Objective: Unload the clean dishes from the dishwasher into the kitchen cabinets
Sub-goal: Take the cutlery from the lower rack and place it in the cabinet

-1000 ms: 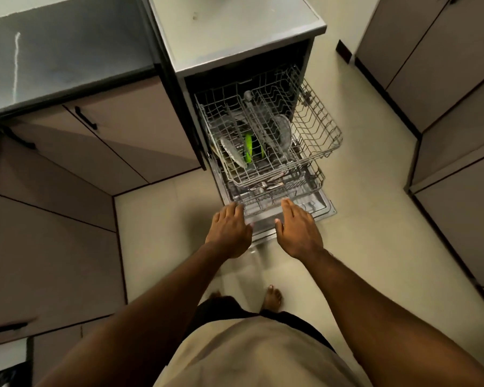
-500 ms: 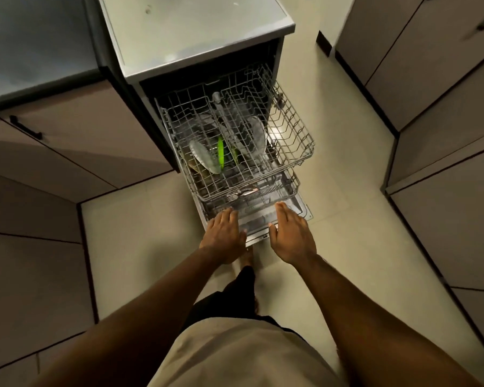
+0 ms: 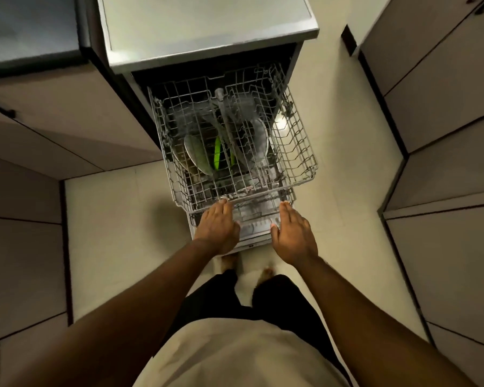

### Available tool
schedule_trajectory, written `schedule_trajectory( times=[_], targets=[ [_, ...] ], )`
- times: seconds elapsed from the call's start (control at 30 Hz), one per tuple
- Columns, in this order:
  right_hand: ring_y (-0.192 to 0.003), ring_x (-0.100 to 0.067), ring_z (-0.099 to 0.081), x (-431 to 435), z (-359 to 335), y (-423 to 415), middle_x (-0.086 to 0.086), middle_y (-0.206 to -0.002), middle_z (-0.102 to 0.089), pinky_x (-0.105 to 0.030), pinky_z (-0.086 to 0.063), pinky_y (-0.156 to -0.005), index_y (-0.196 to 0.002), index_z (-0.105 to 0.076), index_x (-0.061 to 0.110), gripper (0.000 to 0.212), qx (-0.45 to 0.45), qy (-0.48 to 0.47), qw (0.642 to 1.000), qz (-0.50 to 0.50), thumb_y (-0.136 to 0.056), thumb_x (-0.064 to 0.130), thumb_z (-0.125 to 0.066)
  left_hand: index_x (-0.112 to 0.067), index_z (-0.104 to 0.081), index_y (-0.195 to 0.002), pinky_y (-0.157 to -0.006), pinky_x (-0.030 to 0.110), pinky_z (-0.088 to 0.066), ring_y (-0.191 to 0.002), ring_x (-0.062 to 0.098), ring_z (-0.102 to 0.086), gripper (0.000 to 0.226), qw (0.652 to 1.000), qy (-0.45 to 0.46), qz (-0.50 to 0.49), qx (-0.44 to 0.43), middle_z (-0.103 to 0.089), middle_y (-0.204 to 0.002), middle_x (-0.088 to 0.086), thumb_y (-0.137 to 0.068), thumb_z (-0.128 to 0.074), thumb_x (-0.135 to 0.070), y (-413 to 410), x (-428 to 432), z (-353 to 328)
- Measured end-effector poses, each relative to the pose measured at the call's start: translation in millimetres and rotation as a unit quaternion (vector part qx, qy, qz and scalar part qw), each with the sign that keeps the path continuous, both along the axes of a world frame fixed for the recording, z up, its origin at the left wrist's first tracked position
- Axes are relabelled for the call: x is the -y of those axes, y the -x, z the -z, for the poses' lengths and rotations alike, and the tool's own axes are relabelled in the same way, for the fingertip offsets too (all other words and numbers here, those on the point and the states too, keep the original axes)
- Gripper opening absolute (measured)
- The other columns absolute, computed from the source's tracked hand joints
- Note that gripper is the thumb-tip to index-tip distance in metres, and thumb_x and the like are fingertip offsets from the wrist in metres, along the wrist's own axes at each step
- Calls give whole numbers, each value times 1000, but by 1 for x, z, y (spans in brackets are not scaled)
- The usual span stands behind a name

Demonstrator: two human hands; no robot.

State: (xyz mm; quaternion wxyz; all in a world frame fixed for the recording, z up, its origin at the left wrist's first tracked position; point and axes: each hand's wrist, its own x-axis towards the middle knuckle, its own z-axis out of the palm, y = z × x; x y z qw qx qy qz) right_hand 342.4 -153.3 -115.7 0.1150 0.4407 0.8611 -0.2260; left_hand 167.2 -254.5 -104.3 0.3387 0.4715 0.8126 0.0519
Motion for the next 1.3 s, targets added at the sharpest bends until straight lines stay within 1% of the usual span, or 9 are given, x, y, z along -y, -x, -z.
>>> schedule_trajectory(
  times=[0.1, 0.27, 0.47, 0.6, 0.73, 0.83, 0.93, 1.07, 1.3],
  targets=[
    [-146, -24, -22, -21, 11, 2, -9, -160, -21, -39, -22, -117, -154, -17, 10, 64, -1, 12, 1000, -20, -99, 38, -36, -6, -19, -152, -120, 40, -15, -148, 28, -17, 64, 1000, 12, -23, -4, -21, -160, 15, -99, -41, -34, -8, -11, 6],
    [-146, -28, -24, -54, 24, 12, -11, -160, -22, -41, -23, -116, -153, -18, 8, 67, -34, 39, 998, -38, -98, 35, -44, -7, -16, -154, -122, 42, -14, -149, 26, -14, 65, 996, 54, -65, -7, -17, -162, 13, -101, -37, -40, -32, -31, 18],
    [-150, -28, -5, -85, 48, 20, -12, -163, -7, -41, -13, -121, -154, -8, 7, 79, -15, 71, 995, -70, -96, 38, -49, -8, -15, -154, -122, 41, -15, -150, 25, -12, 66, 995, 50, -87, -11, -14, -162, 12, -101, -39, -39, -50, -62, 40],
    [-150, -29, -3, -90, 83, 23, -13, -163, -5, -41, -10, -122, -154, -6, 6, 82, 17, 74, 991, -109, -94, 36, -52, -8, -13, -155, -120, 39, -12, -150, 25, -9, 68, 993, 47, -109, -14, -11, -163, 11, -100, -41, -39, -36, -71, 70],
    [-150, -31, 2, -86, 126, 30, -16, -162, 0, -41, 0, -122, -154, -7, 4, 86, 46, 61, 987, -144, -90, 36, -56, -7, -1, -156, -123, 41, -6, -151, 24, 3, 73, 993, 94, -76, -7, 3, -164, 11, -101, -36, -41, -24, -64, 115],
    [-149, -31, 8, -85, 150, 32, -17, -162, 5, -41, 7, -120, -154, -3, 3, 93, 66, 46, 981, -174, -86, 38, -56, -8, 8, -155, -123, 41, -1, -150, 24, 14, 78, 992, 112, -51, -5, 13, -163, 11, -100, -36, -42, -21, -55, 144],
    [-149, -31, 11, -85, 169, 33, -17, -162, 7, -44, 2, -122, -154, 0, 3, 97, 70, 24, 979, -188, -84, 36, -57, -8, 13, -154, -123, 42, 3, -148, 24, 20, 81, 992, 117, -39, -9, 20, -161, 11, -99, -36, -43, -20, -49, 164],
    [-149, -31, 11, -83, 180, 31, -18, -162, 8, -46, -5, -122, -154, 2, 2, 94, 63, 15, 980, -187, -84, 32, -53, -5, 16, -152, -123, 44, 1, -147, 26, 23, 80, 992, 116, -30, -29, 24, -160, 13, -99, -32, -40, -25, -46, 177],
    [-149, -33, 12, -83, 189, 31, -20, -161, 9, -48, -5, -122, -154, 1, 2, 87, 56, 14, 981, -183, -86, 30, -44, -5, 18, -152, -122, 41, 8, -147, 25, 24, 75, 990, 124, -47, -46, 26, -159, 13, -100, -23, -38, -28, -49, 185]
  ],
)
